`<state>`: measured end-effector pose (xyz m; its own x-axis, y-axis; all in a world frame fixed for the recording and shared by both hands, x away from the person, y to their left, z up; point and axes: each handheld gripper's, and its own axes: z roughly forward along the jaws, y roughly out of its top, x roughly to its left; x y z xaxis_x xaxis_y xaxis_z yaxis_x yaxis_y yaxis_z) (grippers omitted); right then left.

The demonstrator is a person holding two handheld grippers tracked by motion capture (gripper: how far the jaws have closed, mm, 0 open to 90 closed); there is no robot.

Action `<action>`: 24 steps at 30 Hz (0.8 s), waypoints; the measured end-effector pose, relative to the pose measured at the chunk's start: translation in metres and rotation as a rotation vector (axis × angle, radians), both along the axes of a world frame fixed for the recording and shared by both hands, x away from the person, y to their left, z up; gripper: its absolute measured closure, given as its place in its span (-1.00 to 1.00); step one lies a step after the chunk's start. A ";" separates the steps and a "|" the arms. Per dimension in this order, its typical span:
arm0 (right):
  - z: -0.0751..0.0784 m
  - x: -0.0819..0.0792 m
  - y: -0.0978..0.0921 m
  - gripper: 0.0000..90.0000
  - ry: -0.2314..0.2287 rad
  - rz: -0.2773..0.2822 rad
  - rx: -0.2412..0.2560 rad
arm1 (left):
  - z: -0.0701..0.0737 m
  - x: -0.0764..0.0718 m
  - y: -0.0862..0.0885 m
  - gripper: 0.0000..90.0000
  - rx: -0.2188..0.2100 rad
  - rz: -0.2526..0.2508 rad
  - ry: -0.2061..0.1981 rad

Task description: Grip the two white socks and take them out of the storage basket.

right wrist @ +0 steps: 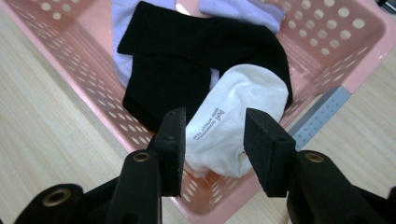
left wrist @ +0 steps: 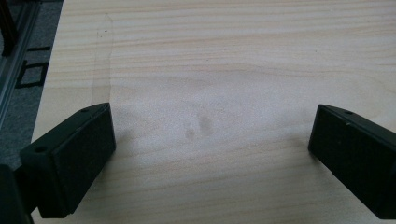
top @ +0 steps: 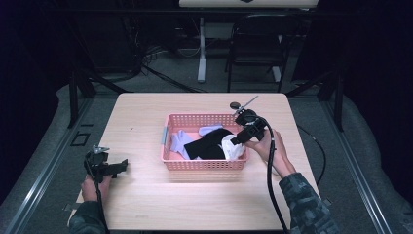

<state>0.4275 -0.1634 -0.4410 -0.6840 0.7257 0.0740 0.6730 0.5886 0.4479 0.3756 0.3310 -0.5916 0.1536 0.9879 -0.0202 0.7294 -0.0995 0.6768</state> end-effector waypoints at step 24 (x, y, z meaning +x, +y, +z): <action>-0.033 0.001 -0.002 0.48 0.058 -0.052 -0.069 | 0.000 0.000 0.000 -0.99 0.000 0.000 0.000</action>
<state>0.4289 -0.1658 -0.4744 -0.6410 0.7651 0.0606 0.7271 0.5801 0.3671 0.3756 0.3310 -0.5916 0.1537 0.9879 -0.0204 0.7293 -0.0995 0.6769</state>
